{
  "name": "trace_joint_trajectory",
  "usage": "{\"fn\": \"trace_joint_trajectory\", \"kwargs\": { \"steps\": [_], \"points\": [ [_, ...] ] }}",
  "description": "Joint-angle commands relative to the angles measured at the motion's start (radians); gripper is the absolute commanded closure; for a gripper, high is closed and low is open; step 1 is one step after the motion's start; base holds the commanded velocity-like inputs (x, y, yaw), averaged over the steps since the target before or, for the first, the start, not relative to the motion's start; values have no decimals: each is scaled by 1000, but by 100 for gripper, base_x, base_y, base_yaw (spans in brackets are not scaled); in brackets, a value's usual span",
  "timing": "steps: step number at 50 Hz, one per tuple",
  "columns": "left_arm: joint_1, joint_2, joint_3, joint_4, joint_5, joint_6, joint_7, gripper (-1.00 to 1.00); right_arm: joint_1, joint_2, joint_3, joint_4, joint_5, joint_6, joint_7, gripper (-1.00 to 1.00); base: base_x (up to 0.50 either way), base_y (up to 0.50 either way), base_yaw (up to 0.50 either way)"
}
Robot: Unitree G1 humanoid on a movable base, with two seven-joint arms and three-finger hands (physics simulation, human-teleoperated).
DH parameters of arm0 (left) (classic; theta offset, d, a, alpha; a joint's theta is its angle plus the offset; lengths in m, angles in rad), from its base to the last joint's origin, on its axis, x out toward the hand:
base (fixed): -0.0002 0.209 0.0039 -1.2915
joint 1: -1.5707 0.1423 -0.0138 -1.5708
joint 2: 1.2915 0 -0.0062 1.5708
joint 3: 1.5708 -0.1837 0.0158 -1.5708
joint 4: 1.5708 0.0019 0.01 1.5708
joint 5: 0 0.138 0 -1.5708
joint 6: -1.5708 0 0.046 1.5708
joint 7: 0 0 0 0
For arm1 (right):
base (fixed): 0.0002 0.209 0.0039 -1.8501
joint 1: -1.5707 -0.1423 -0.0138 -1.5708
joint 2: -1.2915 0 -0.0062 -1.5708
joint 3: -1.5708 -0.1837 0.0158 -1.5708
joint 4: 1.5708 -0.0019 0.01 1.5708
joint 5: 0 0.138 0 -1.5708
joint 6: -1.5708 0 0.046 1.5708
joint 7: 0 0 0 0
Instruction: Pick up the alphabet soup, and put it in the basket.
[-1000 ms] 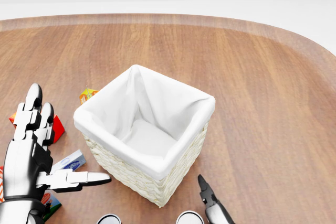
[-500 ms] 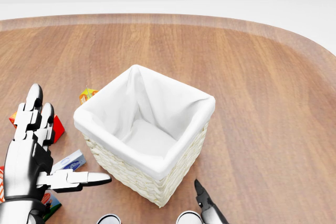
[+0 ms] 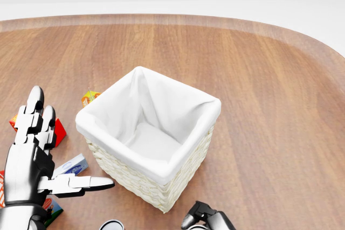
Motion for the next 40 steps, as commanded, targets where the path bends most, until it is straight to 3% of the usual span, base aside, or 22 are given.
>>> {"fn": "trace_joint_trajectory", "kwargs": {
  "steps": [1,10,17,25,34,35,40],
  "points": [
    [0,0,-2,1,1,-1,1,-100,19,3,6,-43,6,0,13,100,0,0,0],
    [-1,0,-1,3,-1,-1,1,-100,65,-8,6,-184,15,1,36,100,0,0,0],
    [-1,0,0,-1,-1,1,1,-100,132,-24,6,-389,18,80,62,100,0,0,0],
    [1,0,-3,1,3,-2,2,-100,180,-39,-4,-541,25,140,78,100,0,0,0],
    [3,-1,-2,-3,2,0,1,-100,194,-44,-8,-584,5,157,68,100,0,0,0],
    [3,-1,-2,-1,2,-2,0,-100,207,-47,-17,-634,5,173,75,100,0,0,0],
    [4,-2,-4,3,5,-6,2,-100,236,-48,-36,-735,9,175,93,100,0,0,0]
  ]
}}
